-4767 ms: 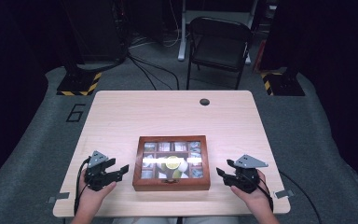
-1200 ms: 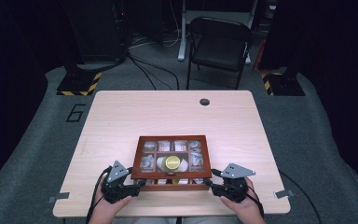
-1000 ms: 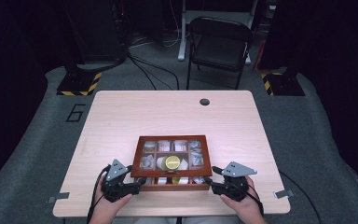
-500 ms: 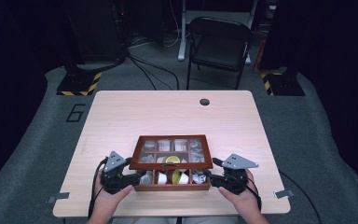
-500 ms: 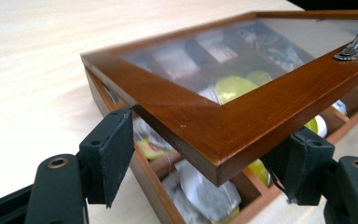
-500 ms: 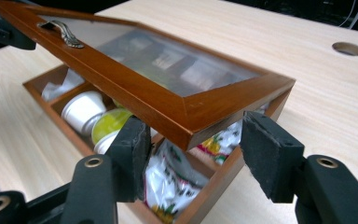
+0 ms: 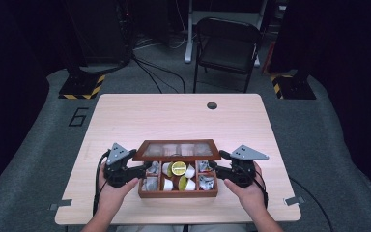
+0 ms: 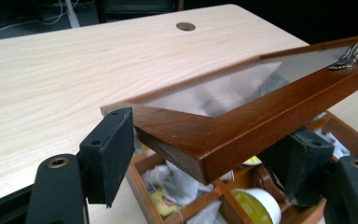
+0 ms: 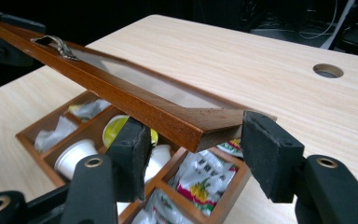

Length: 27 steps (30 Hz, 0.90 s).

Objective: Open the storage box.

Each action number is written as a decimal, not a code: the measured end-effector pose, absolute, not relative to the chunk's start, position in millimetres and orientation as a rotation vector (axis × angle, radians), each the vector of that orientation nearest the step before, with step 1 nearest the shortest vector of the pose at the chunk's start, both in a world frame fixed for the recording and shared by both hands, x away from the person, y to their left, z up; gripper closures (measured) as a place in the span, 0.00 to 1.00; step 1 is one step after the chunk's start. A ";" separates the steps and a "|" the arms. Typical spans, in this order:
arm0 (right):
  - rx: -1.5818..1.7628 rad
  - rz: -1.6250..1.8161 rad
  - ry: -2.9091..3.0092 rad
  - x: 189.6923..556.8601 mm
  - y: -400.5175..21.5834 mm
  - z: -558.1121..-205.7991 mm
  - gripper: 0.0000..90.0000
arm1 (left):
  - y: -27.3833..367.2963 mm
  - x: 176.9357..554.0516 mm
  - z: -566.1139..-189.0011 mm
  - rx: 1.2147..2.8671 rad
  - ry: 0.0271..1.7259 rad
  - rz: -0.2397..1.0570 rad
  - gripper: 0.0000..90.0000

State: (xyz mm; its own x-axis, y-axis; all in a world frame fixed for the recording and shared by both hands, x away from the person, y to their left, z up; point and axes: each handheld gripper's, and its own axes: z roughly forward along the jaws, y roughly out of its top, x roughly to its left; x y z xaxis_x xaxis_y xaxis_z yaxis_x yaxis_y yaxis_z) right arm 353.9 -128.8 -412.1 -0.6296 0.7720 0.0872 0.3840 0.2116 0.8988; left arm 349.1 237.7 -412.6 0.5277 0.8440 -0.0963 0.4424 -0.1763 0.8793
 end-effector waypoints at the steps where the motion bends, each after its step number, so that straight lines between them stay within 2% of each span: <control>1: 1.079 1.394 2.109 355.7 -128.2 -410.7 0.48 | 237.6 350.3 -411.7 1.799 1.070 0.525 0.31; 20: 1.129 1.384 2.044 389.5 -118.7 -390.6 0.47 | 236.3 382.3 -393.8 1.722 1.093 0.538 0.31; 27: 1.134 1.371 2.023 400.3 -112.1 -383.0 0.42 | 236.3 392.7 -389.5 1.703 1.101 0.532 0.30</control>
